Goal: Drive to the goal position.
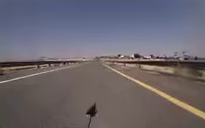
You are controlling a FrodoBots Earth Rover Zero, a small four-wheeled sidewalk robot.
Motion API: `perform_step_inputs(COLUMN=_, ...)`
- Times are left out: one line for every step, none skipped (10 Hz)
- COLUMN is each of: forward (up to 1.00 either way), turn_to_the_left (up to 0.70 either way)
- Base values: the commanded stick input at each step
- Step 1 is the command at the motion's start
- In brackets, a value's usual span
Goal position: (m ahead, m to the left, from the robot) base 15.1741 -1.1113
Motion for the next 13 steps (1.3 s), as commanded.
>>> perform_step_inputs(forward=1.0, turn_to_the_left=0.39)
perform_step_inputs(forward=1.0, turn_to_the_left=0.32)
perform_step_inputs(forward=1.0, turn_to_the_left=0.07)
perform_step_inputs(forward=1.0, turn_to_the_left=-0.01)
perform_step_inputs(forward=1.0, turn_to_the_left=-0.01)
perform_step_inputs(forward=1.0, turn_to_the_left=-0.01)
perform_step_inputs(forward=1.0, turn_to_the_left=-0.01)
perform_step_inputs(forward=1.0, turn_to_the_left=-0.01)
perform_step_inputs(forward=1.0, turn_to_the_left=-0.01)
perform_step_inputs(forward=1.0, turn_to_the_left=-0.01)
perform_step_inputs(forward=1.0, turn_to_the_left=-0.01)
perform_step_inputs(forward=1.0, turn_to_the_left=-0.01)
perform_step_inputs(forward=1.0, turn_to_the_left=-0.01)
